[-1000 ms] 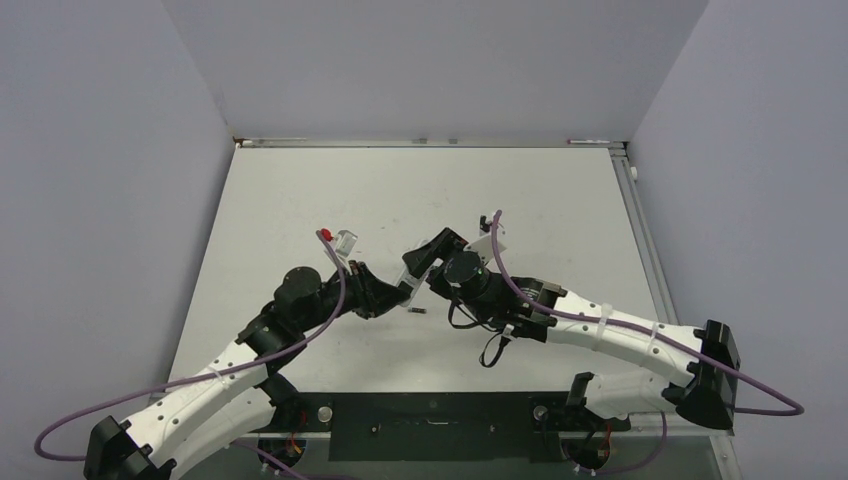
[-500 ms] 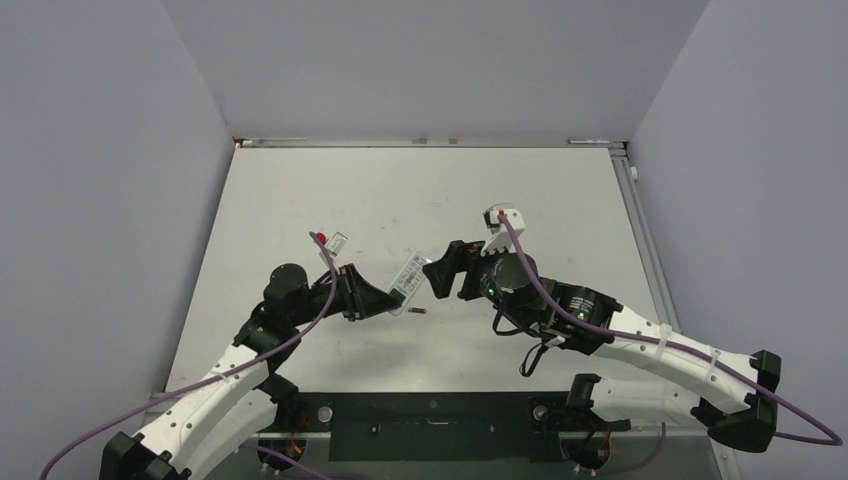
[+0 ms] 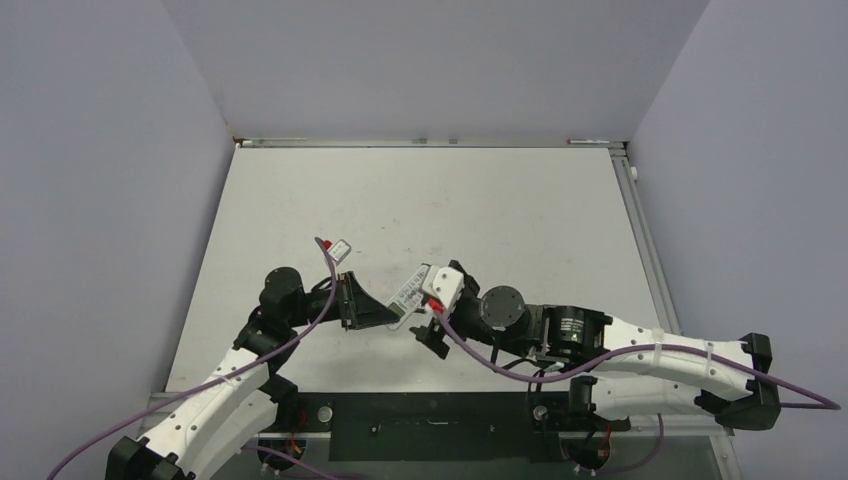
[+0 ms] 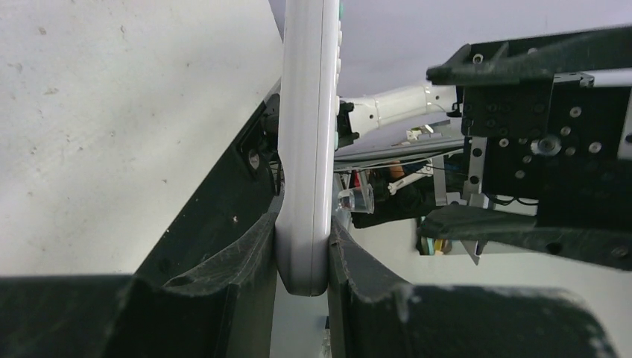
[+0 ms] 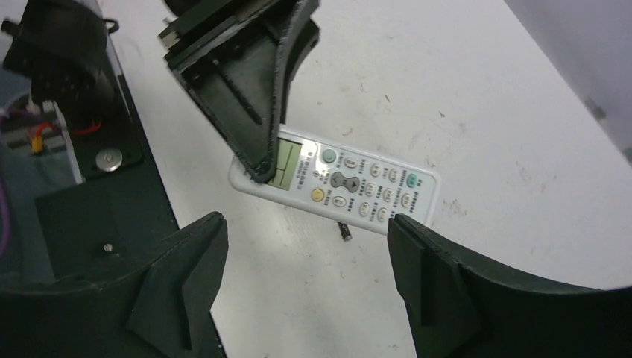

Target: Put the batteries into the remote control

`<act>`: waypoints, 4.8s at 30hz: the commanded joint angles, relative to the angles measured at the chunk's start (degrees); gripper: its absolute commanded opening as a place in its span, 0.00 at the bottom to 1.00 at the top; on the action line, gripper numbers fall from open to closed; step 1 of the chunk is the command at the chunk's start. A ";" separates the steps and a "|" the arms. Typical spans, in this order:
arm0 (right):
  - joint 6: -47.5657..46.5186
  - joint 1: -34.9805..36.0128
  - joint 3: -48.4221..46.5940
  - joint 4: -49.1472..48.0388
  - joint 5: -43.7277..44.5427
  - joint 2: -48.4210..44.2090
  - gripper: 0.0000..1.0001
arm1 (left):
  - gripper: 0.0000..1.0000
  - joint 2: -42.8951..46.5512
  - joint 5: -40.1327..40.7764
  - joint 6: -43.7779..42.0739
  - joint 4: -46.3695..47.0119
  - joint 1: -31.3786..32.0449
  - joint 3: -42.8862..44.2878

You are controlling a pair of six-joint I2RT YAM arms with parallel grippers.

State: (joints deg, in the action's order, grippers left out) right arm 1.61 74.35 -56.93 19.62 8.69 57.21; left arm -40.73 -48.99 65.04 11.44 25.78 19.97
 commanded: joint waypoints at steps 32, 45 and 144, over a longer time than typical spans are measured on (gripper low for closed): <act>-63.43 20.12 11.75 -18.17 34.68 7.98 0.62 | 0.00 1.18 -16.89 12.69 11.84 -0.64 -0.86; -71.66 20.05 16.21 -28.37 34.84 8.73 0.43 | 0.00 1.68 -18.32 14.04 14.10 -0.56 -1.15; -0.20 -19.63 -8.13 17.04 -64.18 15.39 0.09 | 0.83 1.92 3.10 -45.98 -40.35 7.82 26.82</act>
State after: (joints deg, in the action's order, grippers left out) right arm 0.54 55.46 -61.80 39.64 -48.93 71.31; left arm -39.20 -43.55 20.29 -29.98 32.27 44.34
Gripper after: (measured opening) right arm 0.294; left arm 0.826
